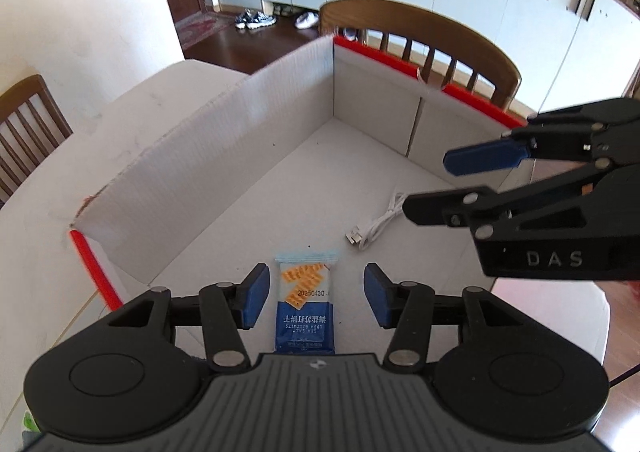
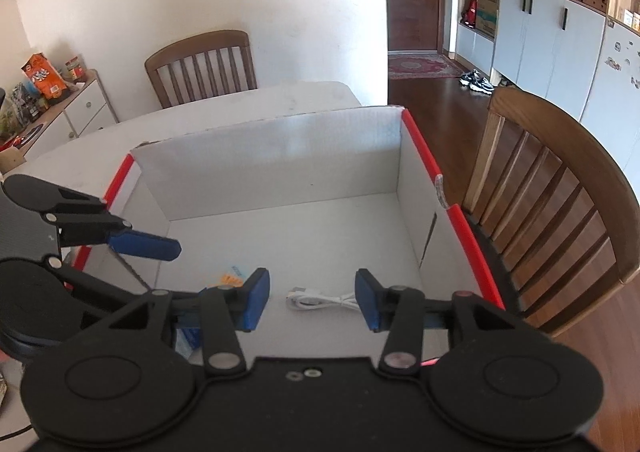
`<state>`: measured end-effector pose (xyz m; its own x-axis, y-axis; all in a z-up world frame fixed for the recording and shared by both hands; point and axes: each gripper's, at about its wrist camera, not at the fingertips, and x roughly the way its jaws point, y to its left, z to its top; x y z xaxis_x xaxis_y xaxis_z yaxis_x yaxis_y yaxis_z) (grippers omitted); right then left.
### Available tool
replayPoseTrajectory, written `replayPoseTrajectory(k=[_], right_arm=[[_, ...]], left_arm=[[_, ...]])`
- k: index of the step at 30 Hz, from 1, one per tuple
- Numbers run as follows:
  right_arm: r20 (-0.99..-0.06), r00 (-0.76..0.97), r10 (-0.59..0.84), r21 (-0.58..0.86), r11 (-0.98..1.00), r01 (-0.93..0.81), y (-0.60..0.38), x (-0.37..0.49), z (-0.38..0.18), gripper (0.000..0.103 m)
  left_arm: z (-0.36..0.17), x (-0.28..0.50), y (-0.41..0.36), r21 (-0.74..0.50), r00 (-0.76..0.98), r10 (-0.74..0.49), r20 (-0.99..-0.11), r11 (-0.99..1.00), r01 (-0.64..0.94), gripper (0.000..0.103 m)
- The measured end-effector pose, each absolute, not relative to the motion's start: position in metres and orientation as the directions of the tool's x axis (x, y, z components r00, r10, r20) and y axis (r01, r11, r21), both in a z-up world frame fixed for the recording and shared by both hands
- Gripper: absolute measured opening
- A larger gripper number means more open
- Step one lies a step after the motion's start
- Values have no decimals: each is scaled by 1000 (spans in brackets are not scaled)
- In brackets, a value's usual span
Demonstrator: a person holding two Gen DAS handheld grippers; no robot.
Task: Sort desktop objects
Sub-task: 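Open both tools to drop the biscuit packet and cable in the box, then withdraw both tools from the box back over the table items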
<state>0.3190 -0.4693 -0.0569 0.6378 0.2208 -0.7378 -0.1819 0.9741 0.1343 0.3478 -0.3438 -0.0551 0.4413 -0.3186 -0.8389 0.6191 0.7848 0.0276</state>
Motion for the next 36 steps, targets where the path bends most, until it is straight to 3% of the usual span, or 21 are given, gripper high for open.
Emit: replayPoseTrajectory(k=[20, 22, 26, 29, 36], right_arm=[[-727, 653, 213, 106, 974, -199, -437, 285, -43, 48], [-725, 655, 211, 106, 975, -197, -432, 280, -41, 48], [-718, 665, 205, 97, 976, -196, -417, 269, -38, 50], [-710, 675, 202, 88, 976, -199, -403, 261, -35, 58], [-697, 685, 213, 104, 975, -197, -369, 240, -31, 62]], left_arm=[[-22, 295, -290, 1, 524, -369, -767, 817, 577, 51], [-21, 289, -283, 3, 533, -373, -760, 817, 577, 60], [-16, 277, -263, -1, 545, -385, -745, 818, 576, 61], [-13, 270, -244, -14, 553, -390, -736, 825, 564, 61], [-9, 250, -201, -15, 585, -385, -714, 844, 537, 62]])
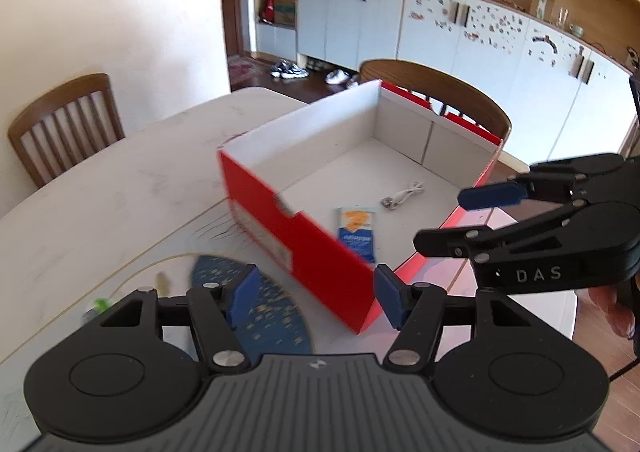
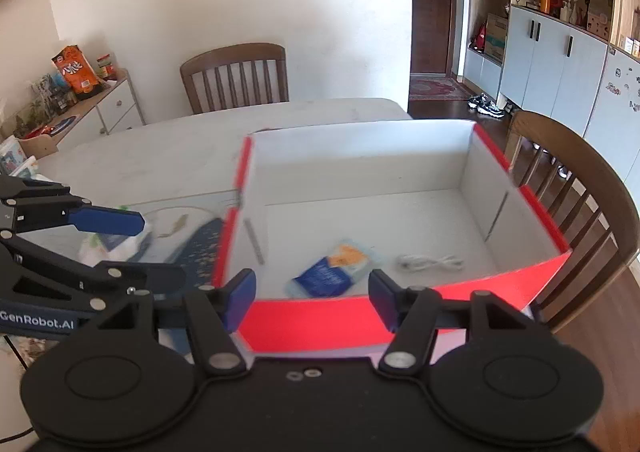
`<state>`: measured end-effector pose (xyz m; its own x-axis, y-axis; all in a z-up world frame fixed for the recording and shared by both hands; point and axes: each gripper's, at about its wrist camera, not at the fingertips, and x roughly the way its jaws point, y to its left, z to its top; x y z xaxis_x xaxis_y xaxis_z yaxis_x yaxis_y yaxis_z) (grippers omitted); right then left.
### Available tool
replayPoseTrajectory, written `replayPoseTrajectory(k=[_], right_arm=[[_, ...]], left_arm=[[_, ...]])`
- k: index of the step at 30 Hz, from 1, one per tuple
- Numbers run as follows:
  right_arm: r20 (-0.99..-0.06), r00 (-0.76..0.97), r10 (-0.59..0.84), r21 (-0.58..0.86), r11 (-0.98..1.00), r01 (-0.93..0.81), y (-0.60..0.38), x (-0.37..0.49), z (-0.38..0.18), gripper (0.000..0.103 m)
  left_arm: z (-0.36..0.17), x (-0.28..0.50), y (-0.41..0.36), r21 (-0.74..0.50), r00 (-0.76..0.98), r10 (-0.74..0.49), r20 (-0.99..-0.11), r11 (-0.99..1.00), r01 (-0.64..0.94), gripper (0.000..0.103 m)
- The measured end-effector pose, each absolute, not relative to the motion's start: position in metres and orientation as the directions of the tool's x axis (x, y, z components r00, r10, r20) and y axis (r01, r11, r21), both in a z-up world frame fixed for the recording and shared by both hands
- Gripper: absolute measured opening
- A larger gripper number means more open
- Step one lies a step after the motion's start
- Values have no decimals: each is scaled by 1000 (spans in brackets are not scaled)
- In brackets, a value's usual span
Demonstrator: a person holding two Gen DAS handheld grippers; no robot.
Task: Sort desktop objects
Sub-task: 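Withdraw both tools from the box back over the table items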
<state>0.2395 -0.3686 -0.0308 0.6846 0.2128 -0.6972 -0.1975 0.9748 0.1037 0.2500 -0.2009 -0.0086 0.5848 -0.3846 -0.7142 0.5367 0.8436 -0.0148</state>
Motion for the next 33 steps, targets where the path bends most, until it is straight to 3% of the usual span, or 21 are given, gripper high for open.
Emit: replayPoseTrajectory(k=[11, 16, 23, 26, 33], right_arm=[[-695, 674, 251, 121, 965, -234, -302, 209, -31, 65], [-692, 673, 259, 123, 962, -243, -279, 199, -31, 71], [-691, 669, 274, 117, 955, -271, -252, 190, -35, 73], [-690, 663, 288, 114, 949, -294, -242, 186, -37, 75], [-673, 667, 319, 107, 935, -339, -221, 180, -40, 80]], left_arm=[[-8, 216, -137, -13, 617, -374, -692, 862, 507, 69], [-7, 206, -108, -30, 634, -368, -680, 878, 478, 82], [-11, 188, -69, -44, 664, -339, -667, 907, 419, 90], [-15, 181, -55, -53, 671, -325, -666, 918, 392, 100], [-25, 159, -23, -79, 713, -292, -637, 945, 316, 103]])
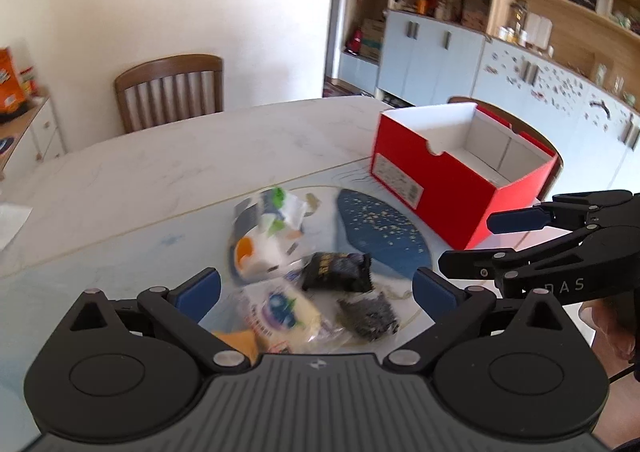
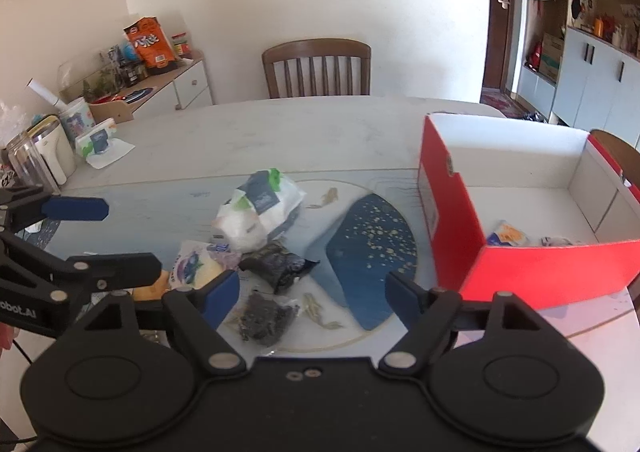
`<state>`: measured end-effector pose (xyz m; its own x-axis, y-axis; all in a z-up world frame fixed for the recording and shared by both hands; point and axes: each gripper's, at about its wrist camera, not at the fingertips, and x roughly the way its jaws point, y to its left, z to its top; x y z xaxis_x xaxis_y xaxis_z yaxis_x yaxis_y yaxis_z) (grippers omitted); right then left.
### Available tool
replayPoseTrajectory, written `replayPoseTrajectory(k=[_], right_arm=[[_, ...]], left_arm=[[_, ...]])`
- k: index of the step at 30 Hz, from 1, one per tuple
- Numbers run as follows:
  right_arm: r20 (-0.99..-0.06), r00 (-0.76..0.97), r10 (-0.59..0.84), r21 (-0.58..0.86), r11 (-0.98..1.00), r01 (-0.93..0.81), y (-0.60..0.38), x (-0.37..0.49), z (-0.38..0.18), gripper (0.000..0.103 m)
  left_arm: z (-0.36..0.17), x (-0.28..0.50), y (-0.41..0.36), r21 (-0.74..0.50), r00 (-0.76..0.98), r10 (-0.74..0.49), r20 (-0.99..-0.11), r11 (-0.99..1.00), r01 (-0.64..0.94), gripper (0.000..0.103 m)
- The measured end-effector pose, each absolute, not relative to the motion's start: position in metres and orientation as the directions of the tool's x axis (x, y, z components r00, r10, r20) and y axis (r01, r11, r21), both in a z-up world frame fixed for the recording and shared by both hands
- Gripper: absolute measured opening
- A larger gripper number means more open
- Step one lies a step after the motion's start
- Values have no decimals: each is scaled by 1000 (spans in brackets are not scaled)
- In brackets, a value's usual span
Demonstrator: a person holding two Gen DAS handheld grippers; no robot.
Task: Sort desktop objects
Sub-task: 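Withdraw both tools from the box back over the table items, then grasp the TSAO box with the left tool while the right tool grasps the dark food bag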
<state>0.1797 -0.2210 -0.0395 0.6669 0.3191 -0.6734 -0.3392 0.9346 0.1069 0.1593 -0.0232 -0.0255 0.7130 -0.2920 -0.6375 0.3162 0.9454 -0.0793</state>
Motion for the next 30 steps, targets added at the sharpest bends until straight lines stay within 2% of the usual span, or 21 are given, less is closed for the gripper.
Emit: replayPoseTrajectory(k=[15, 30], right_arm=[[-669, 669, 324, 58, 920, -388, -190, 179, -58, 80], [-709, 649, 274, 10, 925, -380, -157, 187, -101, 80]], left_arm=[[-57, 138, 31, -95, 746, -175, -643, 984, 149, 103], [-101, 134, 90, 1, 730, 32, -683, 999, -42, 103]])
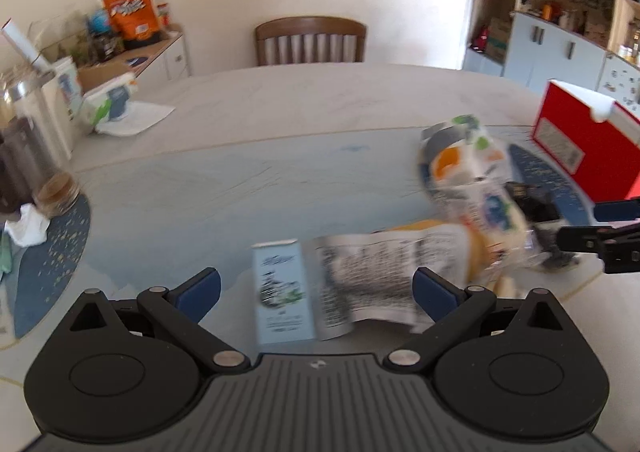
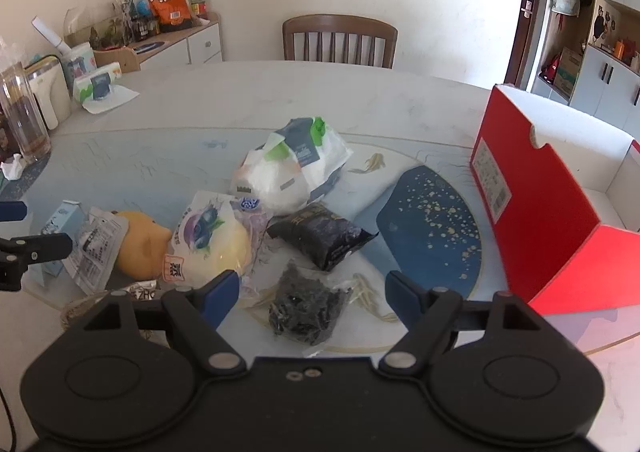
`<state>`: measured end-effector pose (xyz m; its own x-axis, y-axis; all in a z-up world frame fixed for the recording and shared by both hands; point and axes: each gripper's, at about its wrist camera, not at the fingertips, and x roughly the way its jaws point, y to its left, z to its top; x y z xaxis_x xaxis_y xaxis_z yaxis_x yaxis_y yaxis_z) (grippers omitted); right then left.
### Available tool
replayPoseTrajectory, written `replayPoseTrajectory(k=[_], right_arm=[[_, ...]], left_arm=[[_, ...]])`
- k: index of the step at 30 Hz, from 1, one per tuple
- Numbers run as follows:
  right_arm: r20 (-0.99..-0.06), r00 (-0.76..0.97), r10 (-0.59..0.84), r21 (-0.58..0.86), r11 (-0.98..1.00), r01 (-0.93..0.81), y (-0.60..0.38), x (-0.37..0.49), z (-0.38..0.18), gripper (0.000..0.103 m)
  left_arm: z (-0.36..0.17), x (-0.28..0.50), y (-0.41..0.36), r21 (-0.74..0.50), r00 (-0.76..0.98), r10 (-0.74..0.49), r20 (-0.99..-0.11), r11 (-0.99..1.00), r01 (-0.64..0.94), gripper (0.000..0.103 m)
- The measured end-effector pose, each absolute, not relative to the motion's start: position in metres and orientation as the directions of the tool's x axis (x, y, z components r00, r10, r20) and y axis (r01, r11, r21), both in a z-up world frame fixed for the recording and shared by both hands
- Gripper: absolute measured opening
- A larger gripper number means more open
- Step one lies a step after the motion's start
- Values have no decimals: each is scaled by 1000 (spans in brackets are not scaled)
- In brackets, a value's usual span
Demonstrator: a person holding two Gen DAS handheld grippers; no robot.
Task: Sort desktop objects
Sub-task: 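Grasp the TSAO box with the left tool while the right tool grasps the dark food bag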
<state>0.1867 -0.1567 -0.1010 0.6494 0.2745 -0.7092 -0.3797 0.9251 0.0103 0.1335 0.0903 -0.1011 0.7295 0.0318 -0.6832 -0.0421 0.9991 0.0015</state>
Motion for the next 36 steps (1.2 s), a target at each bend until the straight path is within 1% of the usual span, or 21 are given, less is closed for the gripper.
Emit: replayPoseTrajectory(k=[4, 9, 12, 14, 15, 18, 21, 26, 28, 32, 33, 36], right_arm=[[-719, 643, 264, 1, 925, -379, -153, 190, -108, 78], [-730, 640, 240, -12, 931, -364, -151, 193, -116, 78], [-737, 635, 233, -9, 935, -353, -152, 196, -121, 77], [-739, 633, 228, -6, 939, -345, -153, 198, -123, 72], [-742, 629, 230, 0, 939, -343, -153, 199, -124, 68], [-745, 626, 230, 1, 939, -343, -153, 200, -124, 65], [-750, 619, 232, -1, 936, -352, -152, 201, -125, 56], [-755, 615, 230, -5, 935, -356, -152, 200, -126, 51], [-756, 613, 230, -5, 934, -358, -153, 200, -126, 44], [-763, 607, 223, -7, 936, -353, -156, 199, -128, 40], [-762, 608, 221, -7, 937, -350, -157, 199, -128, 39], [-761, 610, 222, -7, 937, -350, -158, 199, -127, 36]], left_arm=[[-111, 137, 104, -7, 719, 56, -693, 996, -85, 102], [-115, 140, 106, -8, 721, 60, -691, 996, -90, 101], [-115, 141, 106, -11, 725, 56, -687, 996, -88, 93], [-114, 142, 107, -20, 726, 54, -686, 996, -92, 88], [-114, 142, 108, -26, 727, 50, -685, 995, -93, 84], [-115, 141, 109, -31, 724, 47, -689, 995, -95, 78], [-118, 143, 110, -39, 711, 44, -702, 994, -100, 65], [-124, 143, 112, -39, 694, 46, -719, 994, -106, 53], [-126, 142, 113, -40, 690, 45, -722, 994, -106, 45], [-125, 142, 113, -40, 691, 45, -721, 993, -107, 37], [-125, 142, 113, -38, 692, 47, -721, 993, -108, 34], [-125, 142, 112, -37, 694, 46, -719, 994, -104, 29]])
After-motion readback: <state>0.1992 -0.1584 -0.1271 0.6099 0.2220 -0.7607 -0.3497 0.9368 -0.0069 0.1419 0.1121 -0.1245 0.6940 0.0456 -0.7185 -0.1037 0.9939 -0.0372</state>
